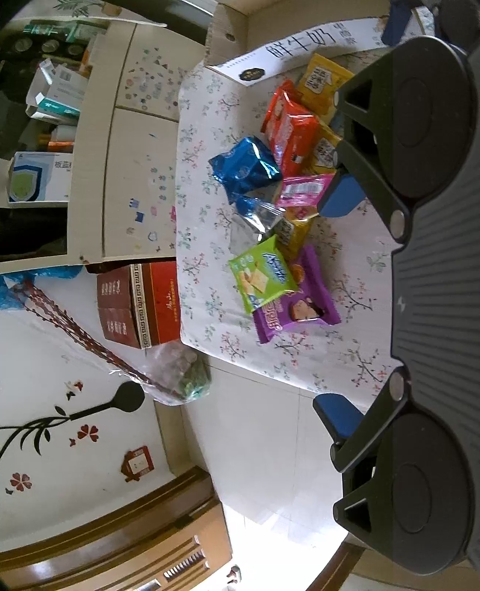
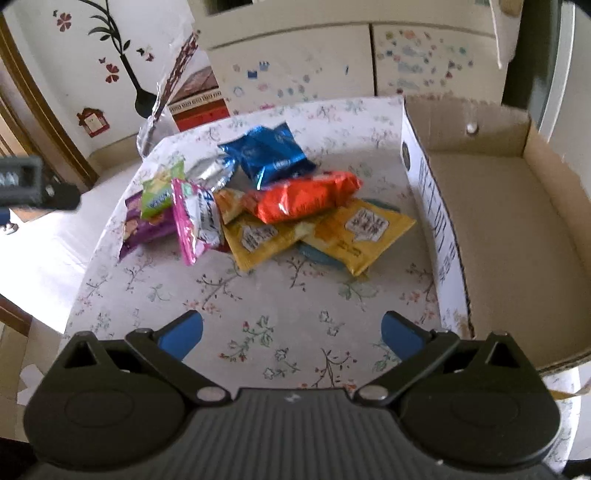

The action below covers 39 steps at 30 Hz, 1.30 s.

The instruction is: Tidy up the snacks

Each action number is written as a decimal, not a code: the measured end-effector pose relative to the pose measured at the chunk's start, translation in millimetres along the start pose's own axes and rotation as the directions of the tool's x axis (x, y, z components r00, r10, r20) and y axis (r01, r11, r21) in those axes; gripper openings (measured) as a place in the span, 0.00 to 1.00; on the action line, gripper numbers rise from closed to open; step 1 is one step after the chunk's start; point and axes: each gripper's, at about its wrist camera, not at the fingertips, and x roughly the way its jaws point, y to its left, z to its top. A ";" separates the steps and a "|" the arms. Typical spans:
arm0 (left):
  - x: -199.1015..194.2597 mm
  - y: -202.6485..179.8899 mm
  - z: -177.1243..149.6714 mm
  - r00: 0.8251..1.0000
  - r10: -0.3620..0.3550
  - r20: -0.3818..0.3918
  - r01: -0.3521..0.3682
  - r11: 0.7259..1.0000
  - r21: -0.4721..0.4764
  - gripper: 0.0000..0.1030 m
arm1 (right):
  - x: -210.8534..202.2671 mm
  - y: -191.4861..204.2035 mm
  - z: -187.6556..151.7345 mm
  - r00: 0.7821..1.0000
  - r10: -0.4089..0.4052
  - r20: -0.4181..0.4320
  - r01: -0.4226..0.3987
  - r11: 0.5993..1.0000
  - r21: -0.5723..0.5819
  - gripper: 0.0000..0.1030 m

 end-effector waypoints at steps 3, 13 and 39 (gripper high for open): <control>-3.4 -3.6 -6.8 1.000 0.022 -0.006 -0.022 1.000 0.009 1.00 | -7.9 3.5 0.6 0.998 -0.056 0.003 0.056 0.998 -0.013 0.99; -4.8 -13.2 -34.1 0.997 0.060 -0.051 -0.059 0.998 0.027 1.00 | -29.7 1.8 6.2 0.991 -0.119 0.053 0.120 0.993 0.002 1.00; -3.9 -31.7 -50.9 0.996 0.065 -0.069 -0.059 0.995 0.075 1.00 | -28.5 9.1 7.4 0.985 -0.157 0.066 0.160 0.986 -0.036 1.00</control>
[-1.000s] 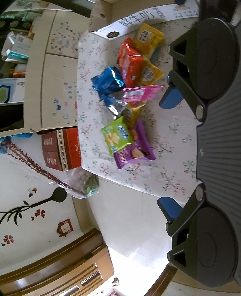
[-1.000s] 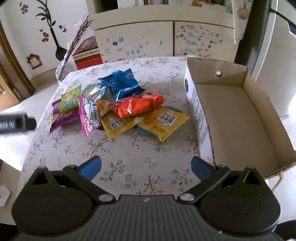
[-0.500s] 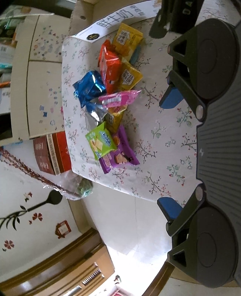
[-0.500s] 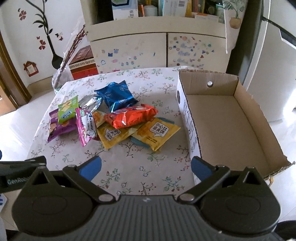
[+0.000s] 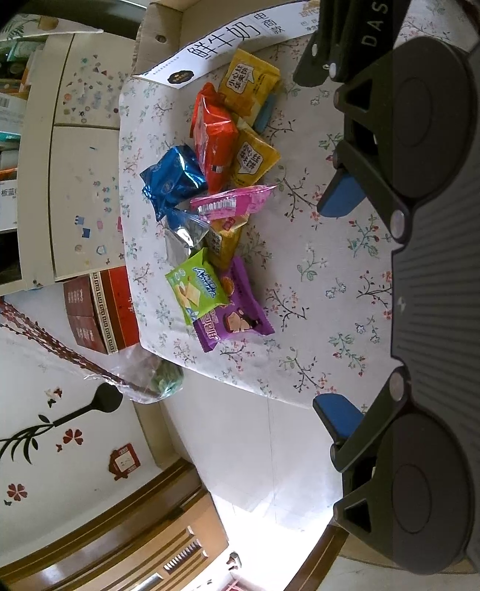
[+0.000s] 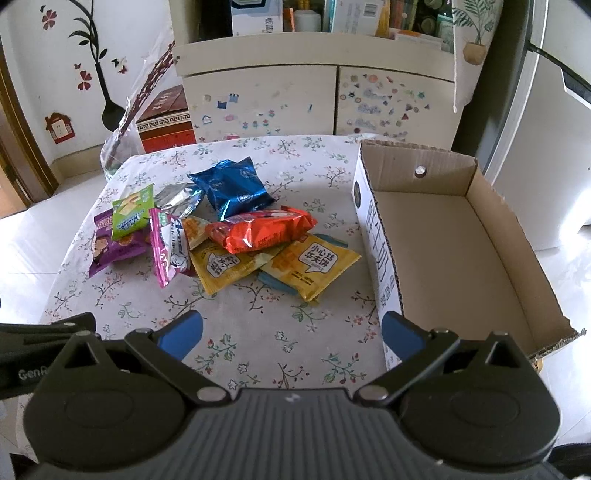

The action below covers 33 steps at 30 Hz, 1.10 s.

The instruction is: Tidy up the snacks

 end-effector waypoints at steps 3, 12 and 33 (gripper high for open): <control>0.4 0.2 -0.3 1.000 -0.001 -0.002 0.001 1.000 0.002 1.00 | 0.8 0.5 0.3 1.000 -0.003 0.002 0.003 1.000 -0.006 1.00; 2.2 0.3 0.4 1.000 -0.003 -0.013 0.003 1.000 -0.005 1.00 | 0.9 1.4 -0.8 1.000 -0.003 0.003 0.003 1.000 -0.005 1.00; -0.4 2.6 2.5 1.000 -0.003 -0.003 0.003 1.000 -0.022 0.99 | 1.0 -0.1 -0.9 1.000 0.019 0.010 -0.019 1.000 0.011 1.00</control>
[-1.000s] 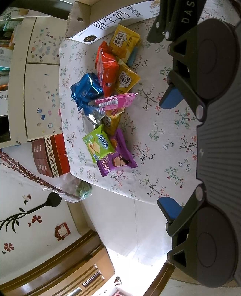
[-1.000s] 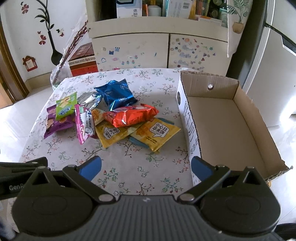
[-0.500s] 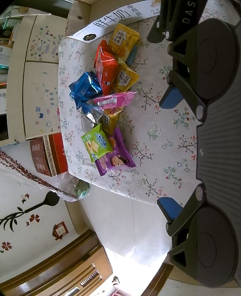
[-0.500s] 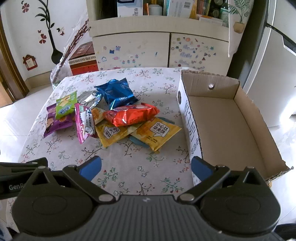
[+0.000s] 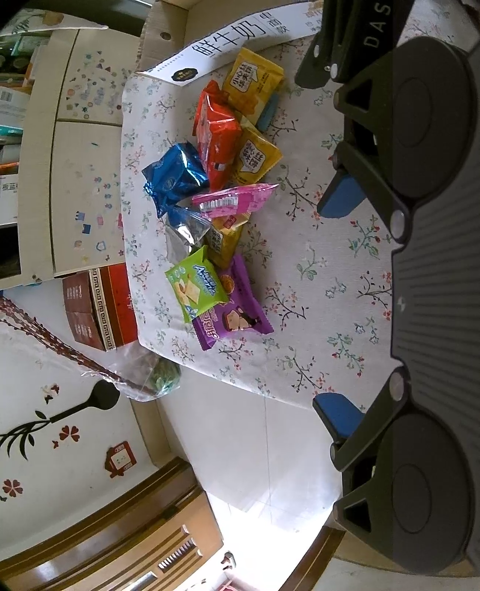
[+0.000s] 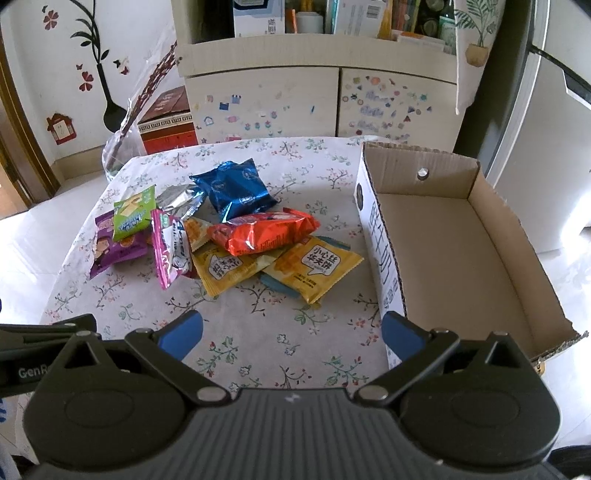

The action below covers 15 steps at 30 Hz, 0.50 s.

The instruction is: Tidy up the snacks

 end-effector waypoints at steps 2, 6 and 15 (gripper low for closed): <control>-1.8 0.8 1.1 1.000 -0.005 0.007 0.005 1.000 -0.002 0.99 | -0.8 -0.9 2.1 1.000 0.011 0.001 -0.011 1.000 0.002 1.00; -3.1 2.6 5.8 1.000 -0.021 0.010 0.021 1.000 -0.002 0.99 | -4.3 -1.0 7.6 0.999 0.037 0.009 -0.037 0.999 -0.019 1.00; -6.9 9.6 27.9 0.998 -0.049 0.044 0.049 0.999 0.007 1.00 | -11.2 -3.0 31.7 0.975 0.221 0.018 -0.220 0.974 -0.060 1.00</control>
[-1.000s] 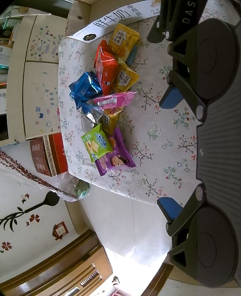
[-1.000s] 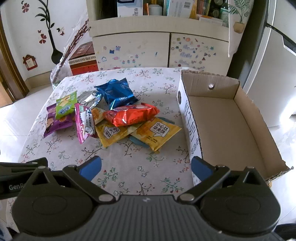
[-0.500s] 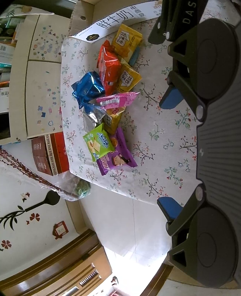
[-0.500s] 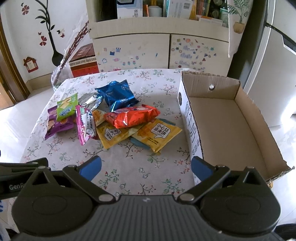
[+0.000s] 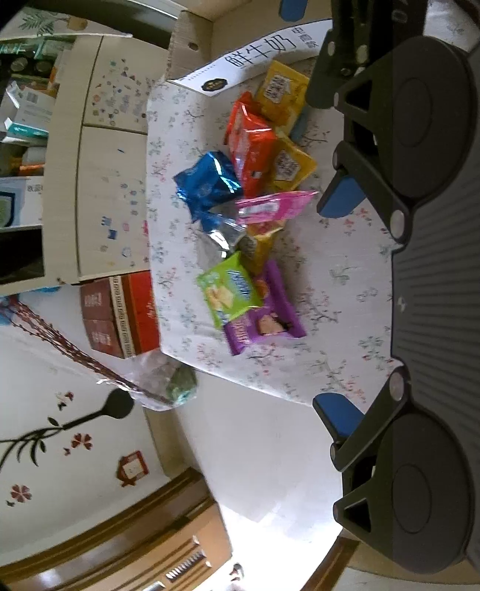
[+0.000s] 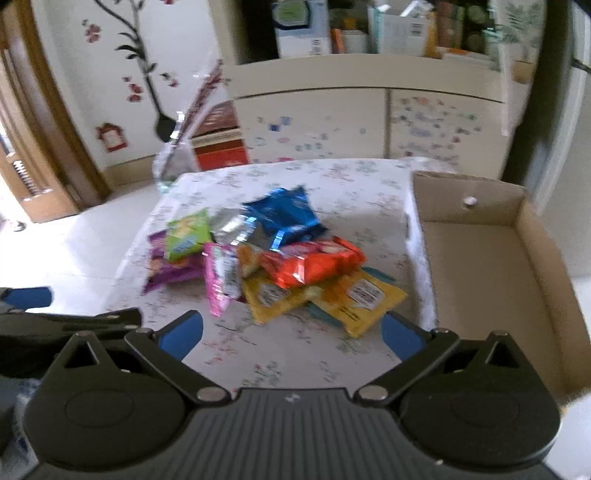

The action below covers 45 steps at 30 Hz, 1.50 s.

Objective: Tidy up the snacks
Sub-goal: 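Grasp the green cracker packet with the left gripper while the right gripper grasps the red-orange packet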

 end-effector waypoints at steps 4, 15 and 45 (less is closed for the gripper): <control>3.2 4.1 12.6 1.000 -0.016 0.027 0.016 1.000 0.019 1.00 | 1.0 1.4 11.1 0.997 0.073 0.010 -0.072 0.996 -0.059 1.00; 35.9 42.1 50.9 0.998 -0.060 0.026 0.063 0.988 -0.142 1.00 | 12.1 -29.7 44.9 0.981 0.179 0.081 -0.174 0.983 -0.061 0.98; 149.8 49.6 79.6 0.983 -0.150 -0.105 0.113 0.947 -0.301 1.00 | 126.7 -58.5 62.3 0.975 0.202 -0.092 -0.174 0.953 0.247 0.84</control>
